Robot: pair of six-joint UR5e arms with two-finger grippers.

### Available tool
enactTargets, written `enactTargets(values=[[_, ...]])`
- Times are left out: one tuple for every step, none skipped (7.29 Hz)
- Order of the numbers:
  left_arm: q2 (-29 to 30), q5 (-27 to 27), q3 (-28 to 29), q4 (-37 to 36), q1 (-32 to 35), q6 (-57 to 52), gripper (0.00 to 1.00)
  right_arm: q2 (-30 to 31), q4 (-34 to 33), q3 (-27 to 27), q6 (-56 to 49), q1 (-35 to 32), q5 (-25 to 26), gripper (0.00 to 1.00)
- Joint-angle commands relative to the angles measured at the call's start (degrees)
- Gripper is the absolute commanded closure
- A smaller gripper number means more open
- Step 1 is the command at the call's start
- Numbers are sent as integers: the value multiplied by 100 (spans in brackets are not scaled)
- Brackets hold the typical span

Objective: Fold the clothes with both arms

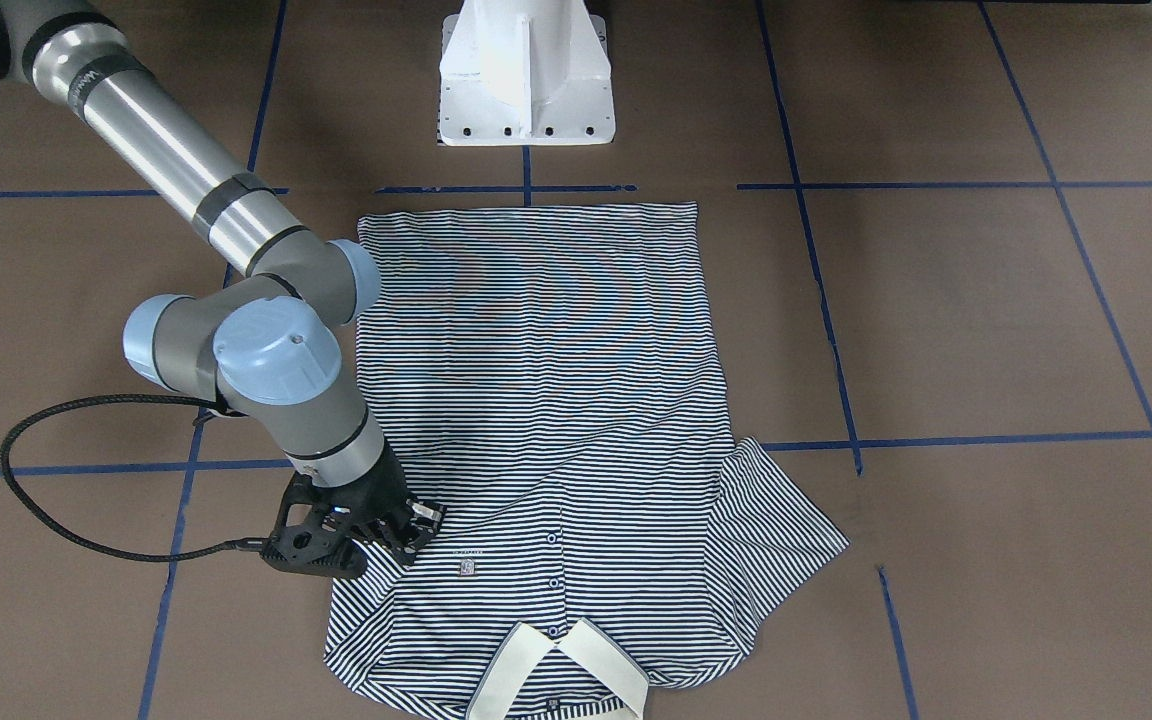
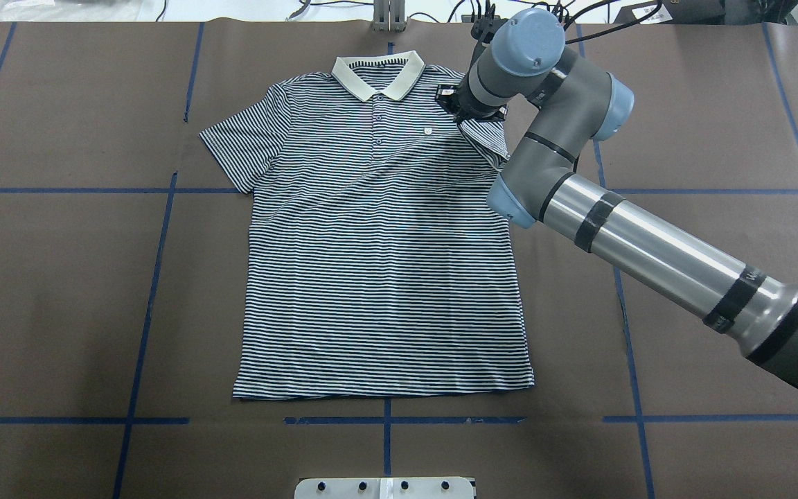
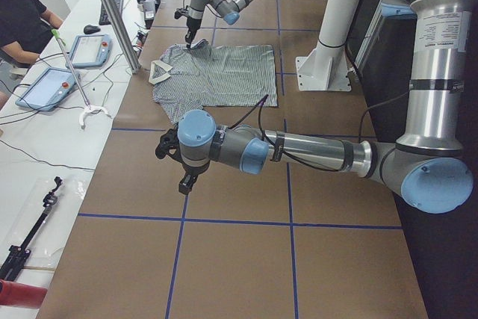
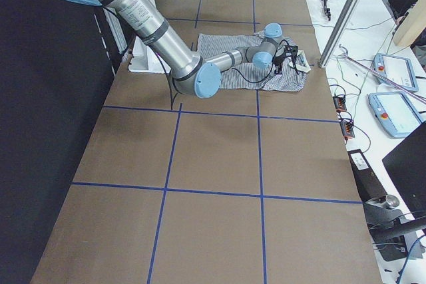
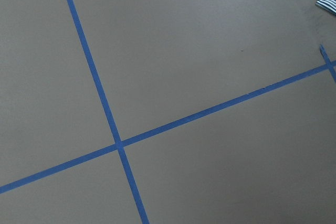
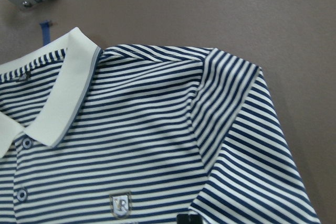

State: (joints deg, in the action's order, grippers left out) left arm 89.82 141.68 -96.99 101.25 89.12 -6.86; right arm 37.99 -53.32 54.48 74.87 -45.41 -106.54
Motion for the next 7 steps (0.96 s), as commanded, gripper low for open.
enactTargets(values=[[9, 0, -30, 9, 0, 0, 0, -222, -3, -429, 1, 32, 281, 100], [9, 0, -30, 18, 0, 0, 0, -213, -3, -456, 1, 32, 309, 100], [9, 9, -22, 87, 0, 9, 0, -230, 6, -543, 10, 32, 474, 100], [18, 9, -30, 88, 0, 9, 0, -309, 6, -588, 10, 32, 502, 100], [9, 9, -22, 158, 0, 9, 0, -345, 6, -684, 10, 32, 528, 100], [9, 18, -4, 167, 0, 0, 0, -371, 6, -702, 10, 32, 590, 47], [18, 296, 48, 272, -18, 0, 0, -363, 23, -676, -33, 32, 590, 0]])
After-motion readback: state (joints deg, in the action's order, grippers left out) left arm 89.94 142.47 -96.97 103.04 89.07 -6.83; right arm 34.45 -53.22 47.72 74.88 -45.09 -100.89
